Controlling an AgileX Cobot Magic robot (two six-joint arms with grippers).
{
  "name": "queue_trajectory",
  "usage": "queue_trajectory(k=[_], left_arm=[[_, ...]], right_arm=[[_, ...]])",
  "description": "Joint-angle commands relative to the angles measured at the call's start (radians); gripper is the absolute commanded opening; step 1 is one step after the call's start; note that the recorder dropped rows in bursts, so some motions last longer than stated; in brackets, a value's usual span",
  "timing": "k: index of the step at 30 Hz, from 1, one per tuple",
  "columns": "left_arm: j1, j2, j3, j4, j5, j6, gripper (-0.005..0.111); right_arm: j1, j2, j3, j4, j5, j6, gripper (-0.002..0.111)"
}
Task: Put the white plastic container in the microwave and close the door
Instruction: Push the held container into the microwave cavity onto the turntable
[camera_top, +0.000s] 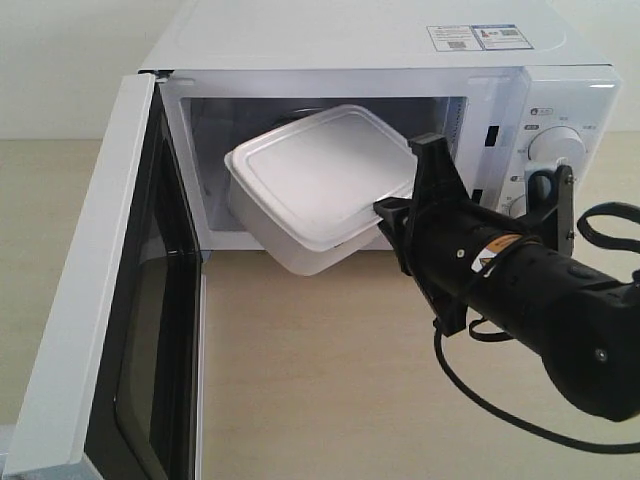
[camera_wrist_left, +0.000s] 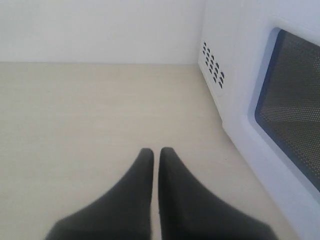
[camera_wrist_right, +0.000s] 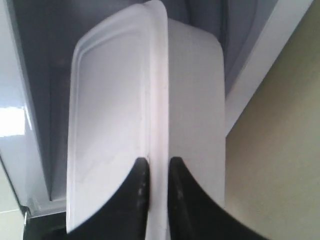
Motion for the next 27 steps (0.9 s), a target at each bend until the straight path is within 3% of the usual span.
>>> queue_trajectory(k=[1,14,27], left_arm=[[0.002,-0.003,0.004,0.001,-0.005,-0.008,0.004],[0.002,-0.003,0.004,0.001,-0.005,-0.008,0.004],[0.002,-0.003,0.004,0.001,-0.005,-0.008,0.004]], right_arm=[[0.002,0.025,-0.059,0.02,0.008,-0.034,0.0],[0.002,0.153,-0.193,0.114,0.012,-0.066,0.0],[0.002,0.224,-0.338,0.288,0.034,-0.293,0.0]])
